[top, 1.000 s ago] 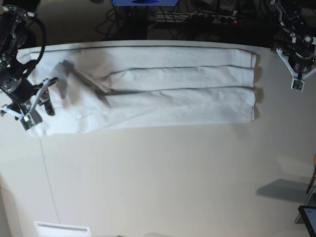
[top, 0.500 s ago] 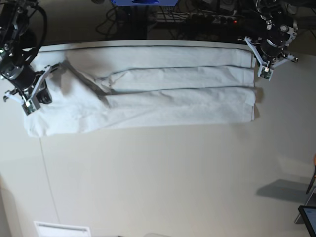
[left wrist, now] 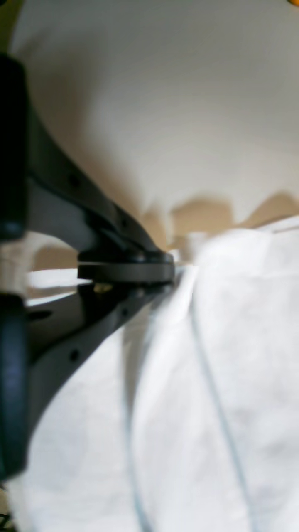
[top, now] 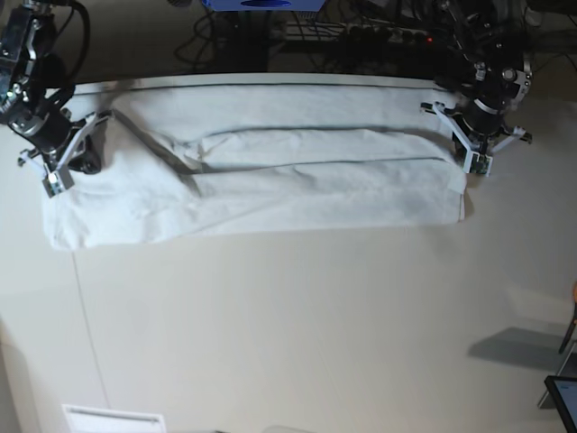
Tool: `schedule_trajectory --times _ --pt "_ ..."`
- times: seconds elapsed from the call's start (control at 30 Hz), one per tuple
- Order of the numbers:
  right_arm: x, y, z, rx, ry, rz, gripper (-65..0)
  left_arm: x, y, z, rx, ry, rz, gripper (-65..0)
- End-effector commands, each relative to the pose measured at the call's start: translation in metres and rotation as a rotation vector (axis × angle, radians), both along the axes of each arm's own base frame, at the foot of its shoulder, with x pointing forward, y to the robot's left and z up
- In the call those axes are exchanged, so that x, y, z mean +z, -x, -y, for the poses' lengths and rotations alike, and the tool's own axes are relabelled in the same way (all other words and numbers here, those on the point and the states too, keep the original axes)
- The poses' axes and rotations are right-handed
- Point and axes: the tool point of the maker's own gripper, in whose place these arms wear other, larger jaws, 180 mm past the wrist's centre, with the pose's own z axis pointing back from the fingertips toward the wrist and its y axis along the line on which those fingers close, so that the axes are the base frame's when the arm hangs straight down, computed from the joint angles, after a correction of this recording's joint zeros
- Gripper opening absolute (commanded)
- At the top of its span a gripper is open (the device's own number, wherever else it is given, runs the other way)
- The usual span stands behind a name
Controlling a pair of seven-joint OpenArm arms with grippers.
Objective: Fold the T-shirt properly
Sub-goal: 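Grasp the long edge of the folded strip with both grippers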
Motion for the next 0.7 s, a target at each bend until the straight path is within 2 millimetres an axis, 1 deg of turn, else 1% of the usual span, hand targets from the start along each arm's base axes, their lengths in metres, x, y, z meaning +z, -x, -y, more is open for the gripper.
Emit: schedule_trajectory --times 0.0,0.13,0.2,0.27,0.33,0.47,0.53,0.6,0.67 --pt "0.007 -0.006 0.003 0.002 -0.004 0.032 -64.6 0.000 -0.003 -0.010 0.010 -0.034 -0.003 -65.0" --pt "-0.004 -0.002 0.006 -0.014 -0.017 0.000 -64.6 -0.027 -0.008 -0.013 0.001 -0.041 -0.085 -65.0" --pt "-0.008 -0.001 0.007 -0.020 -0.022 -0.012 -64.6 -0.037 -0.013 -0.008 -0.017 -0.025 -0.104 -65.0" --pt "-0.012 0.001 0.008 -0.028 -0.031 -0.021 -64.6 -0.041 -0.018 -0.006 -0.023 -0.016 -0.110 -65.0" --pt "-0.016 0.001 0.004 -0.026 -0.053 -0.015 -64.6 -0.041 -0.025 -0.007 -0.018 -0.007 -0.102 -65.0" --pt "-0.025 -0.005 -0.005 -0.007 -0.076 -0.021 -64.6 -0.035 -0.040 -0.009 -0.016 -0.008 -0.075 -65.0" --pt "-0.031 -0.012 -0.004 0.002 -0.036 -0.034 -64.6 -0.030 -0.044 -0.009 -0.017 -0.013 -0.061 -65.0" --pt "-0.038 -0.019 -0.001 0.019 0.020 -0.050 -64.7 -0.026 -0.048 -0.014 0.018 -0.018 -0.040 -65.0" --pt "-0.044 -0.024 -0.004 0.023 0.040 -0.053 -64.7 -0.025 -0.050 -0.018 0.040 -0.022 -0.032 -65.0"
